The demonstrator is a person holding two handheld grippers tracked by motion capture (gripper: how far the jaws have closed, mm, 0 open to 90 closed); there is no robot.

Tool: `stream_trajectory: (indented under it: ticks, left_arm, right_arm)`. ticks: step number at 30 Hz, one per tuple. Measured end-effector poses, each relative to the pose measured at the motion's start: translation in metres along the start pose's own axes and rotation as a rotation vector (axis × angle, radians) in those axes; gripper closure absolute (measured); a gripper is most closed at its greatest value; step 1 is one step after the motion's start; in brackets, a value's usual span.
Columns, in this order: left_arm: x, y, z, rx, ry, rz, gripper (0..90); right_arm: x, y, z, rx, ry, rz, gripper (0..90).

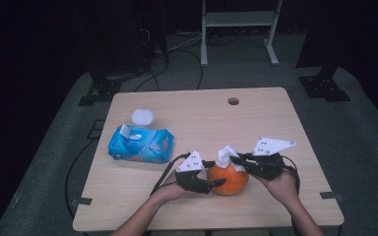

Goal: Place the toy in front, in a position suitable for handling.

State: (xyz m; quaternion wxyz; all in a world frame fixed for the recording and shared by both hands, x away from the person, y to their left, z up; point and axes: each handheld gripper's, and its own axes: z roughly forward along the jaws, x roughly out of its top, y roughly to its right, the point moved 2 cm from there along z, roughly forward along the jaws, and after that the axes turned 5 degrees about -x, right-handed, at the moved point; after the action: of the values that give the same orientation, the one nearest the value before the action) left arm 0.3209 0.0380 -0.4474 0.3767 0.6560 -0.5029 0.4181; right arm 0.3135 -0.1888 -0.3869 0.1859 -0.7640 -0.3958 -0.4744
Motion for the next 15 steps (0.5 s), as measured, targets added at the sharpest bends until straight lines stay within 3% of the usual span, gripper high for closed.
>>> stream_trajectory:
  ticks: [2,4,8,12,15]
  left_arm:
    - [-0.001,-0.004,-0.003,0.013,0.002,-0.018,35.7]
    - [-0.002,-0.007,-0.005,0.02,0.012,-0.043,35.4]
    - [-0.001,-0.004,-0.002,0.03,0.008,-0.031,35.2]
    - [0.0,-0.003,0.001,0.03,0.011,-0.042,35.3]
    - [0.002,0.0,0.003,0.02,0.008,-0.038,35.7]
  right_arm:
    - [-0.01,0.01,-0.004,-0.03,-0.012,0.033,84.2]
    - [-0.024,0.015,-0.009,-0.027,-0.023,0.069,84.2]
    - [-0.043,0.006,-0.019,0.011,-0.016,0.103,84.2]
    - [-0.034,-0.012,-0.025,0.062,0.015,0.071,84.2]
    - [-0.015,-0.029,-0.017,0.075,0.004,-0.018,84.2]
